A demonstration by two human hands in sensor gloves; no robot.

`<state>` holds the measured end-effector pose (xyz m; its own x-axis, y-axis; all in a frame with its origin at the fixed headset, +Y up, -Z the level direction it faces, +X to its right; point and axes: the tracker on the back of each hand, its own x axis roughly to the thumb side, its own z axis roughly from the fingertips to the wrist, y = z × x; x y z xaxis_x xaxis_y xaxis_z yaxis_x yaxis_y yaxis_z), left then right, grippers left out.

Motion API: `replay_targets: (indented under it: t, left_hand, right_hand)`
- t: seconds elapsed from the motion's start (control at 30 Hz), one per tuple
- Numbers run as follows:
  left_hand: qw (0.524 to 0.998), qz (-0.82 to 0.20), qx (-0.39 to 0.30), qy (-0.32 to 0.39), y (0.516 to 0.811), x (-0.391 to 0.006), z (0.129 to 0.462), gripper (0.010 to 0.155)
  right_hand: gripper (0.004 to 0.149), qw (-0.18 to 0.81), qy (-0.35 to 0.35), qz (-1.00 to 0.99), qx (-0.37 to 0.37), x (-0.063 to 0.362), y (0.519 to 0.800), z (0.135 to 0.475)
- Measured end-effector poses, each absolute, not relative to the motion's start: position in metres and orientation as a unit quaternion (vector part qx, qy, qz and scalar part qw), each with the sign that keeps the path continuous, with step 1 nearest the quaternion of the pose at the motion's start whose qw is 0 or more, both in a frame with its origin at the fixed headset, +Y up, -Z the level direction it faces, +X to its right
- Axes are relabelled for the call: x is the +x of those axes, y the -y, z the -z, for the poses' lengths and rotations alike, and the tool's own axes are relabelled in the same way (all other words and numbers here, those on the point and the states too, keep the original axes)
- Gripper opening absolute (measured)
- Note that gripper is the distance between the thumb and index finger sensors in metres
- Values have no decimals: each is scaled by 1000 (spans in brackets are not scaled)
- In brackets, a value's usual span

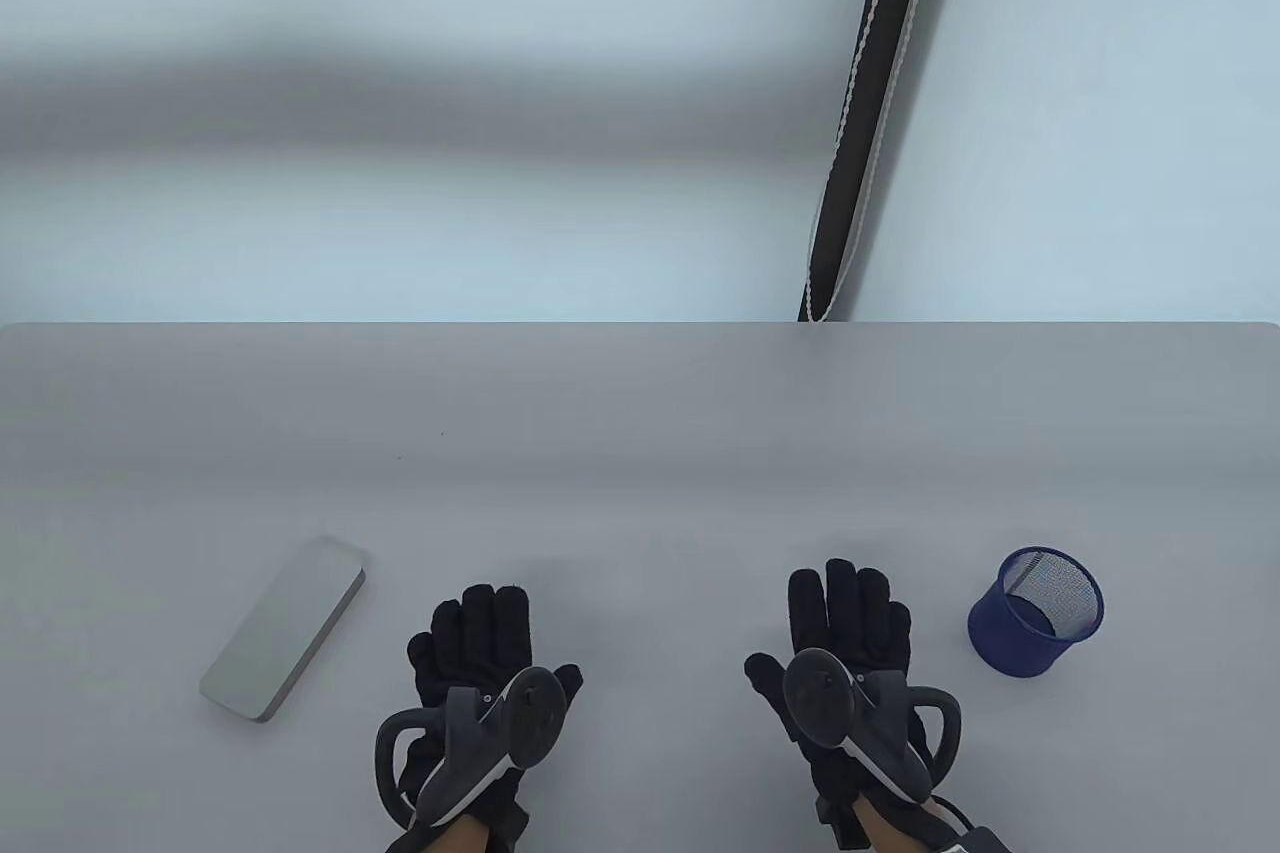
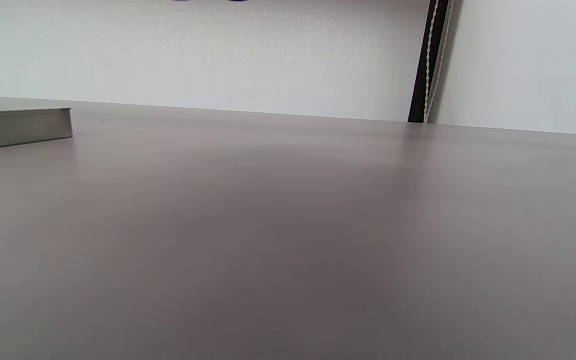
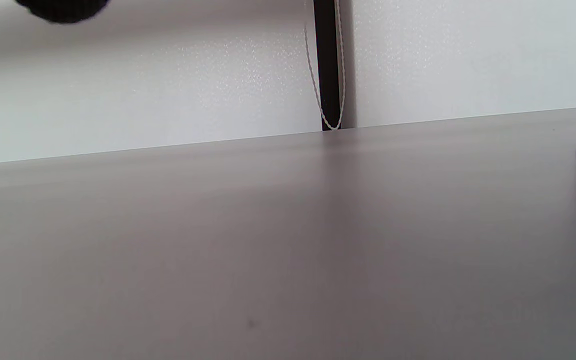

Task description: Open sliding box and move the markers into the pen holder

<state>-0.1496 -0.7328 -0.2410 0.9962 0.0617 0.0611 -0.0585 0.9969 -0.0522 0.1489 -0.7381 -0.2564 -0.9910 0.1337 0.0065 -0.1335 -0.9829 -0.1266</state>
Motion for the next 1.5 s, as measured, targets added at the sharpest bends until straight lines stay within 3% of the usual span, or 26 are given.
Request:
replay_targets:
  t: [0.5,0.7,0.97,1.27,1.5]
  left_hand:
    - [999,-25,-20,39,730,-150,241,90]
    - [999,-24,26,32,709,-161,246,93]
    - [994,-47,93,-37,686,-219,261,96]
    - [984,-45,11,-170,721,-315,267,100]
    - [969,-64,-62,-231,750,-357,266,103]
  right_hand:
    - [85,60,60,-996,-13,153,736,255]
    - [85,67,56,-996,-15,155,735,256]
    - [85,69,52,-996,-13,156,735,257]
    - [85,59,43,-997,-9,154,735,257]
    - [85,54,34,-998,-5,150,736,256]
